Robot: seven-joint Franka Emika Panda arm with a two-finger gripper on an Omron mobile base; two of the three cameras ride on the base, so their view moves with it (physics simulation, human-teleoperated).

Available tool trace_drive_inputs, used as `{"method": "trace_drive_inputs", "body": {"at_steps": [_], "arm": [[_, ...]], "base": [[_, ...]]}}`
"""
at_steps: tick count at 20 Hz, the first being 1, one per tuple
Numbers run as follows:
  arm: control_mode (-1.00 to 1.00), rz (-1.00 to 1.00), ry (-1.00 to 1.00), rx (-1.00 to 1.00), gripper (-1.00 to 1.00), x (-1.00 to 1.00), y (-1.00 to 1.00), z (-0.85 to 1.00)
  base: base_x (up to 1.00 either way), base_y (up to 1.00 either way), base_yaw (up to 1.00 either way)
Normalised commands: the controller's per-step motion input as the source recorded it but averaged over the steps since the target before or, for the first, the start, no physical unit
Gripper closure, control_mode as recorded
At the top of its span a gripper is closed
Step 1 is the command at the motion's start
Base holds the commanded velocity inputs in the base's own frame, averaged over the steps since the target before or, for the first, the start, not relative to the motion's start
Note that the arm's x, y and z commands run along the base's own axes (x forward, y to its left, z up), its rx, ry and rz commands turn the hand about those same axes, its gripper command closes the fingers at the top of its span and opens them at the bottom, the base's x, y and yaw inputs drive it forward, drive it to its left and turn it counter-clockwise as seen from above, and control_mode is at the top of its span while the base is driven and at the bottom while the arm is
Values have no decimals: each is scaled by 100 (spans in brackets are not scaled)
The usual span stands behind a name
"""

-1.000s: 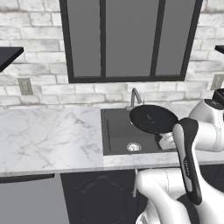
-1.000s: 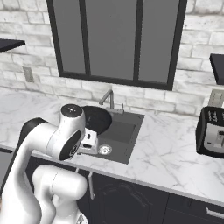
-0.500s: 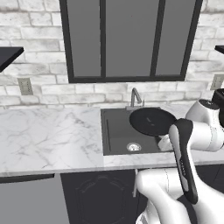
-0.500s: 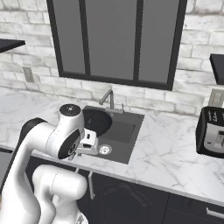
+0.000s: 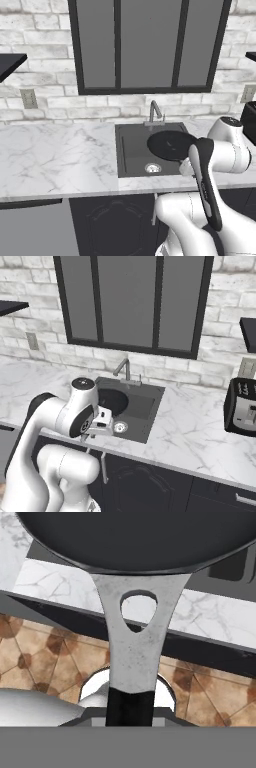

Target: Move the pot and pan from the stove into the sink.

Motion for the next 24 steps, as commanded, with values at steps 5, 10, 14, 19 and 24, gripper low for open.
{"method": "trace_drive_inputs", "body": {"at_steps": [5,10,14,19,24], "arm": [[-100,0,7,0,100,5,-1,-8],[-100,-1,12,0,100,34,0,-1],[-100,-1,10,0,100,40,0,0],[-100,0,8,0,100,27,0,-4],[-100,0,9,0,100,19,0,-12]], "base": [[0,0,0],[0,0,0],[0,0,0],[0,0,0],[0,0,0]]}}
